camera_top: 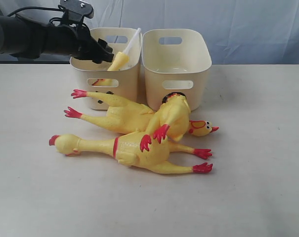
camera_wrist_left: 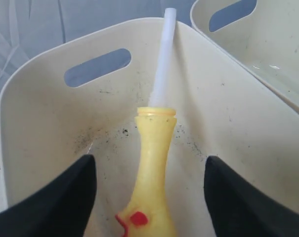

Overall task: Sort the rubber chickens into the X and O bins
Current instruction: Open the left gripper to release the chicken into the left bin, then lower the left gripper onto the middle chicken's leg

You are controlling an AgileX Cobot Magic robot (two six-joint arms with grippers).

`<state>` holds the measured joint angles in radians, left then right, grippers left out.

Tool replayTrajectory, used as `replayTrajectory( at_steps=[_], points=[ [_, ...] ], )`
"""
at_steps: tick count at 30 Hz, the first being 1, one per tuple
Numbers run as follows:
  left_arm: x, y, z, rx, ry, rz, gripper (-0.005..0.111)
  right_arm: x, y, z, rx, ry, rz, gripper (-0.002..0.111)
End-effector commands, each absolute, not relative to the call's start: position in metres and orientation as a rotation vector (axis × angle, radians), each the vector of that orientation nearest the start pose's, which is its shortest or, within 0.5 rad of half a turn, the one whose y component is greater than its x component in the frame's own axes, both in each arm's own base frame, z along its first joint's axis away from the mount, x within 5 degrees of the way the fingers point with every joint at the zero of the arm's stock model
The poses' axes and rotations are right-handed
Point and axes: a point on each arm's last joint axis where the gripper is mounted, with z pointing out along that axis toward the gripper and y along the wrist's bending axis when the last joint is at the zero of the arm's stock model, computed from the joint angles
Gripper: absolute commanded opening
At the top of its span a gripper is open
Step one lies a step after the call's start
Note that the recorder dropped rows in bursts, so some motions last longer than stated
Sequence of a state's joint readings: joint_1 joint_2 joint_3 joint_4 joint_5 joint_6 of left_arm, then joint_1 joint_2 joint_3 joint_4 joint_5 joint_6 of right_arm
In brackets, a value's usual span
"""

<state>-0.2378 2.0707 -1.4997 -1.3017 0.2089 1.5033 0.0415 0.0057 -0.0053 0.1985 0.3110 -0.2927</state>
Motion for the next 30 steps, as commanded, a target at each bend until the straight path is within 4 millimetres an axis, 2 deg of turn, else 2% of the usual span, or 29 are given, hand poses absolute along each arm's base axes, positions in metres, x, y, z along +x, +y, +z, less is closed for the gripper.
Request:
replayTrajectory(
  at_steps=[1, 4, 10, 14, 15, 16, 17, 19, 23, 26, 27, 30],
  points=[
    [0.46, -0.13, 0.214, 0.573, 2.017, -0.232, 0.061, 0.054, 0.007, 0.186, -0.165, 1.774, 0.007, -0.001],
    [0.458, -0.129, 0.223, 0.568, 1.999, -0.232, 0.061, 0.054, 0.007, 0.186, -0.165, 1.774, 0.007, -0.001],
    [0.45, -0.128, 0.254, 0.568, 1.933, -0.24, 0.061, 0.054, 0.007, 0.186, -0.165, 1.774, 0.007, -0.001],
    [0.434, -0.141, 0.271, 0.702, 1.894, -0.409, 0.061, 0.054, 0.007, 0.186, -0.165, 1.774, 0.007, -0.001],
    [0.428, -0.144, 0.277, 0.773, 1.877, -0.446, 0.057, 0.054, 0.007, 0.186, -0.165, 1.774, 0.007, -0.001],
    [0.425, -0.145, 0.279, 0.8, 1.877, -0.459, 0.054, 0.054, 0.007, 0.186, -0.165, 1.774, 0.007, -0.001],
    [0.418, -0.146, 0.284, 0.826, 1.897, -0.482, 0.045, 0.054, 0.007, 0.186, -0.165, 1.774, 0.007, -0.001],
    [0.41, -0.146, 0.288, 0.862, 1.944, -0.519, 0.038, 0.054, 0.007, 0.186, -0.165, 1.774, 0.007, -0.001],
    [0.388, -0.146, 0.292, 0.931, 2.097, -0.628, 0.038, 0.054, 0.007, 0.186, -0.165, 1.774, 0.007, -0.001],
    [0.369, -0.148, 0.292, 0.992, 2.232, -0.77, 0.036, 0.054, 0.007, 0.186, -0.165, 1.774, 0.007, -0.001],
    [0.365, -0.149, 0.292, 1.023, 2.247, -0.803, 0.033, 0.054, 0.007, 0.186, -0.165, 1.774, 0.007, -0.001],
    [0.357, -0.15, 0.29, 1.088, 2.278, -0.875, 0.013, 0.054, 0.007, 0.186, -0.165, 1.774, 0.007, -0.001]
  ],
)
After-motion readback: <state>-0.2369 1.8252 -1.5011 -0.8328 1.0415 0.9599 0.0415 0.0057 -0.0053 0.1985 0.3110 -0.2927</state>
